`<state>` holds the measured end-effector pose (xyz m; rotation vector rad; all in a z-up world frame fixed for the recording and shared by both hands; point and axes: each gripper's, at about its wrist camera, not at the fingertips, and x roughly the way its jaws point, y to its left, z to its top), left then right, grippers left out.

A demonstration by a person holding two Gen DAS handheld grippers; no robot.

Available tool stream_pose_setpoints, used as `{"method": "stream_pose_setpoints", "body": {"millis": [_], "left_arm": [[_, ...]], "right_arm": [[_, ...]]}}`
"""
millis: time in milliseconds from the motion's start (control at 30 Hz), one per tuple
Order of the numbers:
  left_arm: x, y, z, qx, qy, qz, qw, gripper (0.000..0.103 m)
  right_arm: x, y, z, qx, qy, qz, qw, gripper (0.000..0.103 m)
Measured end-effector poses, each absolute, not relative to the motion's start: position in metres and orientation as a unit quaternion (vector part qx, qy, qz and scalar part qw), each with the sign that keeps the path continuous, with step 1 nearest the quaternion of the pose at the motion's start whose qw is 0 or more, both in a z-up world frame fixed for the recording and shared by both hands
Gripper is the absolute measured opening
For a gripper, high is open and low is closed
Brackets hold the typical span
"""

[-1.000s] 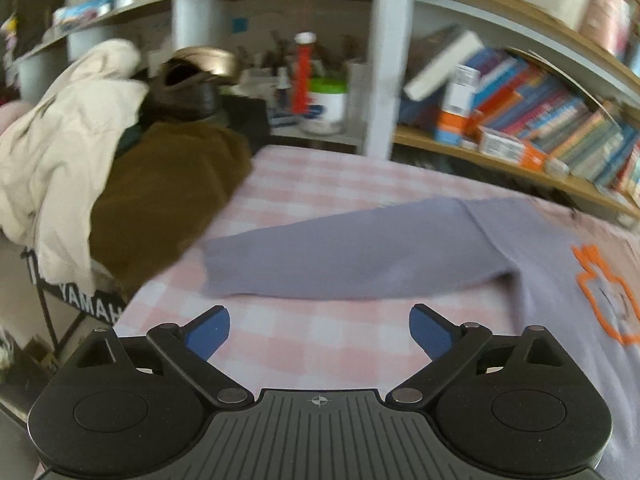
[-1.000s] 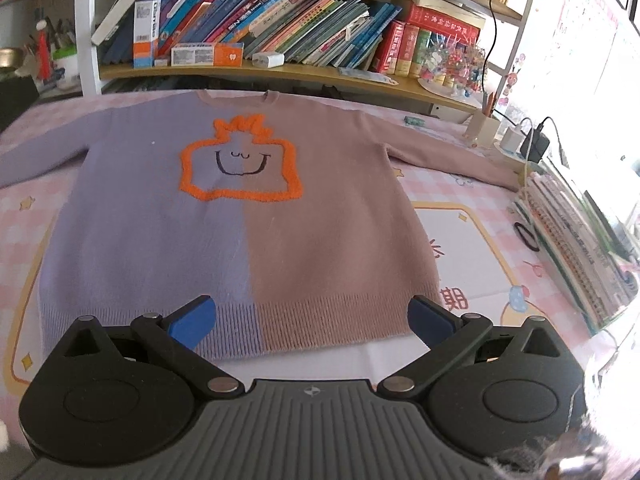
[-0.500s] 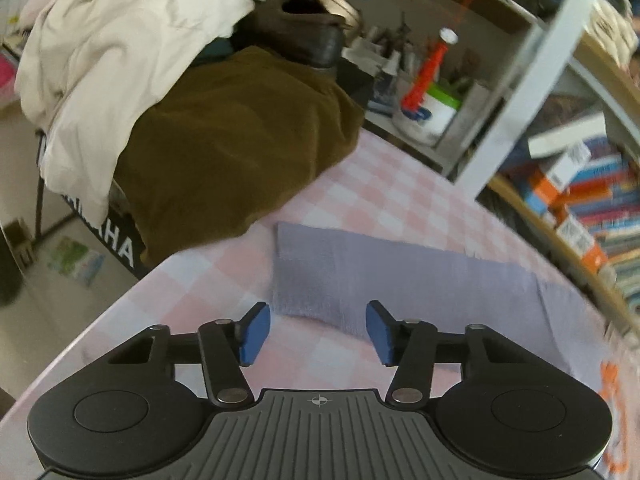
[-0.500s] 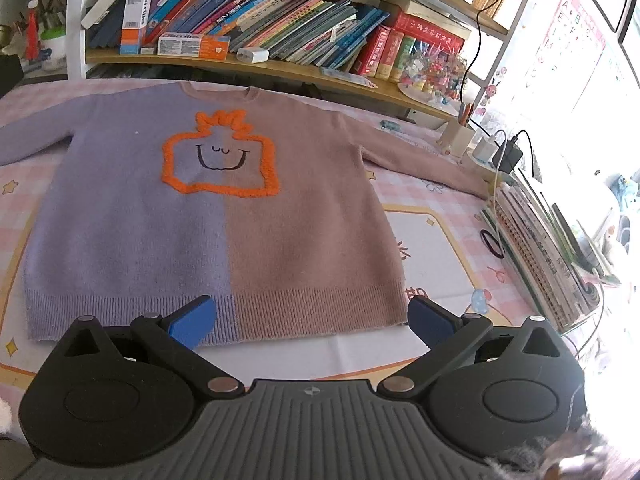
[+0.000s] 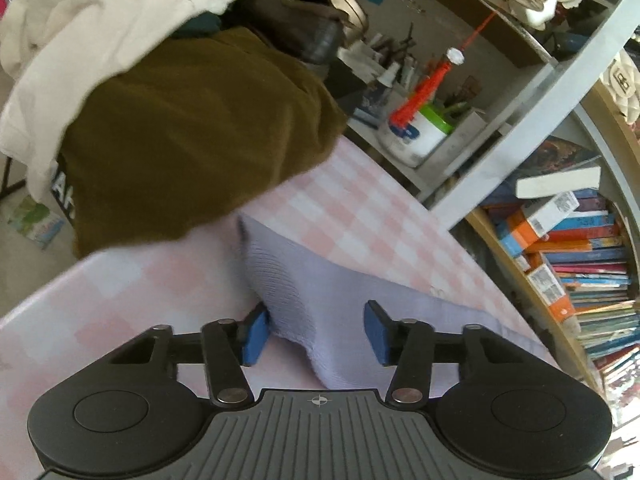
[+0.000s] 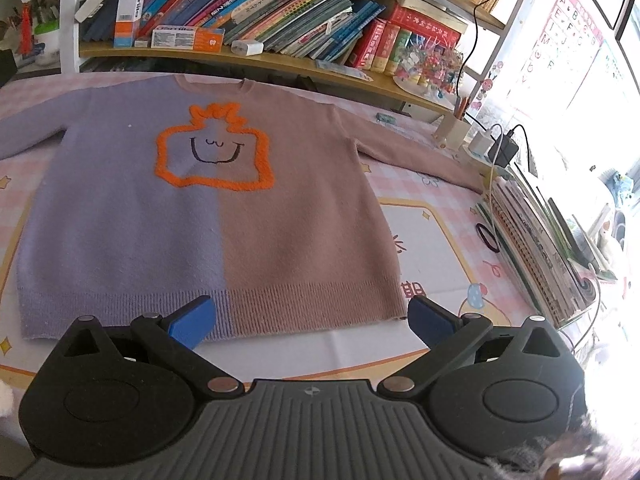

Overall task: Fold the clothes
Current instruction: 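Move the left gripper to the lavender sleeve cuff and grasp it, then lift the lavender sleeve with the left gripper, lay it across the sweater front, open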

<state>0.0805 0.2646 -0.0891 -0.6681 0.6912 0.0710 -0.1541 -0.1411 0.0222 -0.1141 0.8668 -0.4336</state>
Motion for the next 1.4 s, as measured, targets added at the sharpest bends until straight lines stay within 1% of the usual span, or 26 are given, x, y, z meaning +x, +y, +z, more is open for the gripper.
{"method": "stream_pose_setpoints", "body": {"millis": [33,100,200,533,867,1067,1400], "left_arm": [[0.082,0.262,-0.090,-0.320,0.336,0.029,0.885,0.032],[0.083,0.258,-0.089,-0.314,0.342,0.029,0.885,0.011],[0.080,0.259,-0.084,-0.316,0.332,0.041,0.888,0.005],[0.070,0.245,-0.038,-0.311,0.279,0.019,0.908,0.004],[0.061,0.204,-0.002,-0.278,0.249,0.011,0.928,0.004],[0.051,0.163,0.017,-0.255,0.227,0.017,0.940,0.004],[0.047,0.065,0.034,-0.223,0.208,0.013,0.952,0.004]], "right_arm": [[-0.154,-0.142,0.022,-0.054,0.416,-0.208,0.884,0.103],[-0.154,-0.143,0.022,-0.053,0.415,-0.208,0.884,0.103],[-0.154,-0.146,0.021,-0.049,0.412,-0.207,0.886,0.103],[-0.149,-0.160,0.015,-0.034,0.407,-0.187,0.893,0.103],[-0.137,-0.189,0.009,-0.013,0.395,-0.147,0.907,0.103],[-0.129,-0.221,0.005,0.001,0.387,-0.101,0.916,0.103],[-0.114,-0.281,0.002,0.023,0.385,0.000,0.923,0.103]]}}
